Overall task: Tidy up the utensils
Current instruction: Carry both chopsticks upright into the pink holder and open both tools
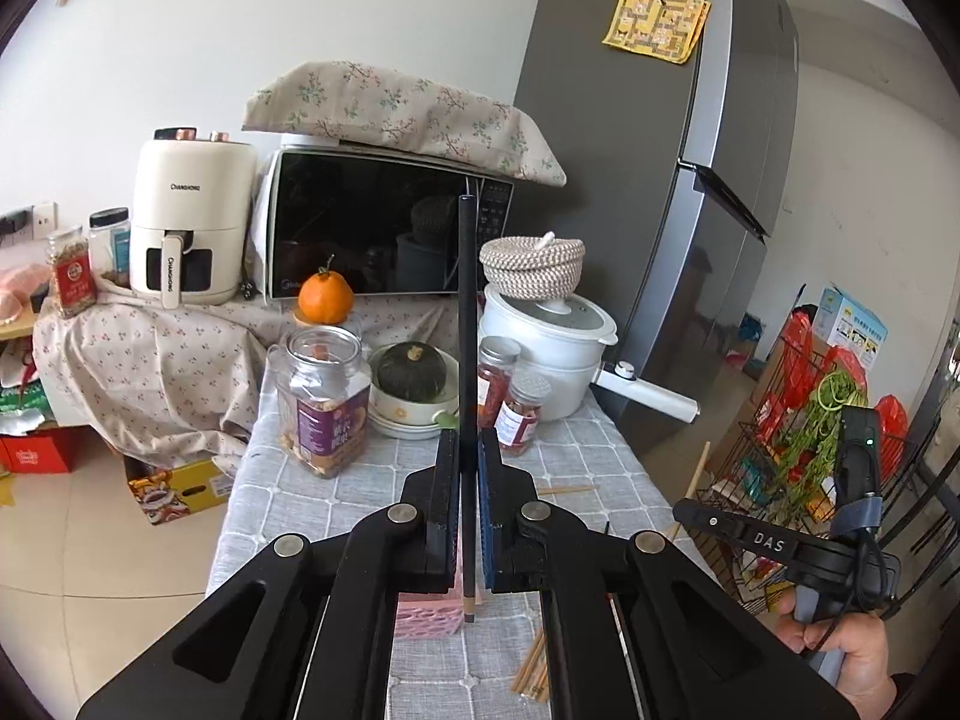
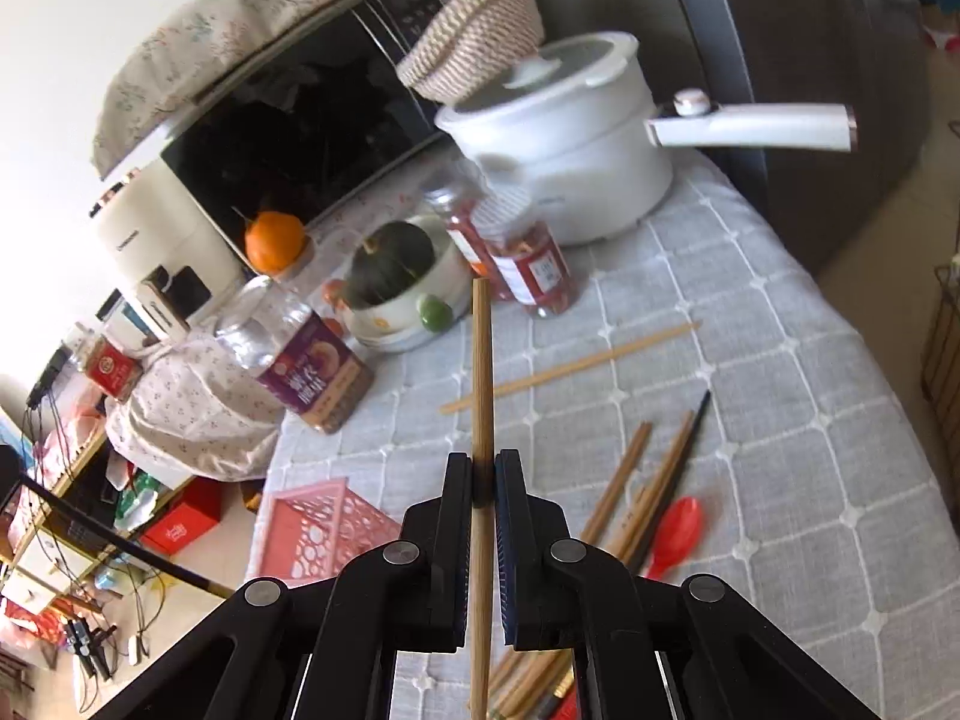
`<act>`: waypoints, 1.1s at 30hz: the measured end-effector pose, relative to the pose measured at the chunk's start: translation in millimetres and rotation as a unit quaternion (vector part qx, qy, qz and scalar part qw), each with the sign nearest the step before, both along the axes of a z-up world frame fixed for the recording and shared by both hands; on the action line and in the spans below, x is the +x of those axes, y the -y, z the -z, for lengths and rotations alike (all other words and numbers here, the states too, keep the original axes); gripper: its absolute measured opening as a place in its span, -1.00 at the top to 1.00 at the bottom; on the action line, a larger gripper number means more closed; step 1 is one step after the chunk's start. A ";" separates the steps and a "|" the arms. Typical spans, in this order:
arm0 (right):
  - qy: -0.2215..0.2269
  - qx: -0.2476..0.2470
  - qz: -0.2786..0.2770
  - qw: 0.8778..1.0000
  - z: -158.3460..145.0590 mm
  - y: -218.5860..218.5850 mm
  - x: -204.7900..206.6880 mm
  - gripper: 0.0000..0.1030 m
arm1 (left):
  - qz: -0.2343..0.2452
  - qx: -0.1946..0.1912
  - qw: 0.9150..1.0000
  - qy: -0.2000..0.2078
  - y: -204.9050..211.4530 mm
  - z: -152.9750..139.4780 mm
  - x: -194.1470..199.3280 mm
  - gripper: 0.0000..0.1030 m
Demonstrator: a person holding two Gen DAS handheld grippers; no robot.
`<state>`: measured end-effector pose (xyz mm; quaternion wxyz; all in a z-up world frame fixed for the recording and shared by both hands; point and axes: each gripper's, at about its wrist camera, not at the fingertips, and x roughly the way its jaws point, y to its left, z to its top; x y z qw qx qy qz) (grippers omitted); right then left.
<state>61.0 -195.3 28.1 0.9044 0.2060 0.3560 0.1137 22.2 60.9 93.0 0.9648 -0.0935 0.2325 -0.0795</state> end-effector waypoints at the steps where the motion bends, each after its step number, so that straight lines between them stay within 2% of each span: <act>1: 0.014 0.003 -0.003 1.000 -6.4 -2.3 -2.1 0.88 | -0.006 0.001 1.000 0.001 -1.7 1.5 3.9 0.89; 5: 0.067 0.016 -0.010 0.998 -29.2 -12.2 -7.5 0.88 | -0.023 -0.003 1.000 -0.005 -9.7 12.4 27.3 0.89; 10: 0.113 0.031 -0.013 0.993 -44.8 -26.9 -4.5 0.88 | -0.039 0.013 0.999 -0.031 -11.9 36.4 64.0 0.89; 21: 0.137 0.065 -0.024 0.988 -40.3 -56.9 24.5 0.88 | -0.041 0.011 0.994 -0.103 -16.9 85.0 115.1 0.89; 27: 0.139 0.052 -0.024 0.989 -27.2 -77.9 41.9 0.88 | -0.044 0.001 0.991 -0.123 -23.6 95.3 123.0 0.89; 33: 0.137 0.032 -0.025 0.990 -13.7 -94.9 53.6 0.88 | -0.039 0.005 0.991 -0.125 -24.3 98.6 124.2 0.88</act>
